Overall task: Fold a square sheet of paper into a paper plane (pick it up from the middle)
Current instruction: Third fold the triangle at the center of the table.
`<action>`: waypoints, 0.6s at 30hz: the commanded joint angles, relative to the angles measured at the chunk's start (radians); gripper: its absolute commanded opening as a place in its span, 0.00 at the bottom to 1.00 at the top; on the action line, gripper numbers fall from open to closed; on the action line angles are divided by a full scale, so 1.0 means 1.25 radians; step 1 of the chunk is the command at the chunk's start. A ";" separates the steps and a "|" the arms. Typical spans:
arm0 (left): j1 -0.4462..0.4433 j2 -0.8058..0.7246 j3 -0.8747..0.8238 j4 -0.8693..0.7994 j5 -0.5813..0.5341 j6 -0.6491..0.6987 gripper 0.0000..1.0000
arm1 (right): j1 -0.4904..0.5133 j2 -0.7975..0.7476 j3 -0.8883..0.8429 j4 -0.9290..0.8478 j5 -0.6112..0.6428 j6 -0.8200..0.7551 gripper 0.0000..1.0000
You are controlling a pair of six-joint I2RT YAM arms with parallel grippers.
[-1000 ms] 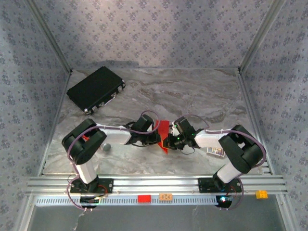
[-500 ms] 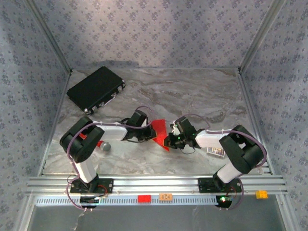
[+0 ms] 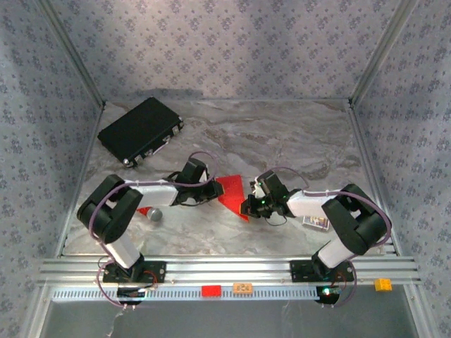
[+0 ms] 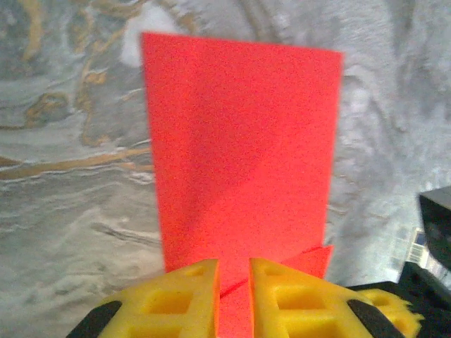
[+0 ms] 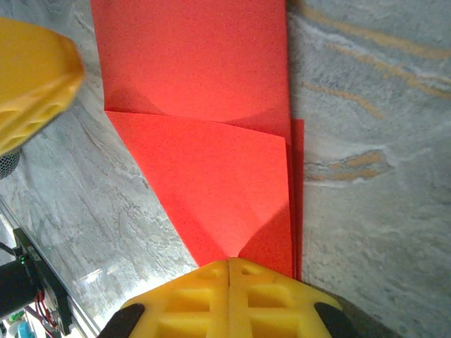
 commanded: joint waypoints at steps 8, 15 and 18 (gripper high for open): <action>-0.069 0.036 0.007 0.040 0.011 0.014 0.14 | -0.007 -0.006 -0.031 -0.099 0.037 -0.015 0.00; -0.045 0.085 -0.038 0.102 0.009 -0.003 0.12 | -0.009 -0.003 -0.036 -0.095 0.037 -0.012 0.00; -0.027 0.075 -0.050 0.103 0.011 0.016 0.13 | -0.009 -0.001 -0.038 -0.093 0.038 -0.012 0.00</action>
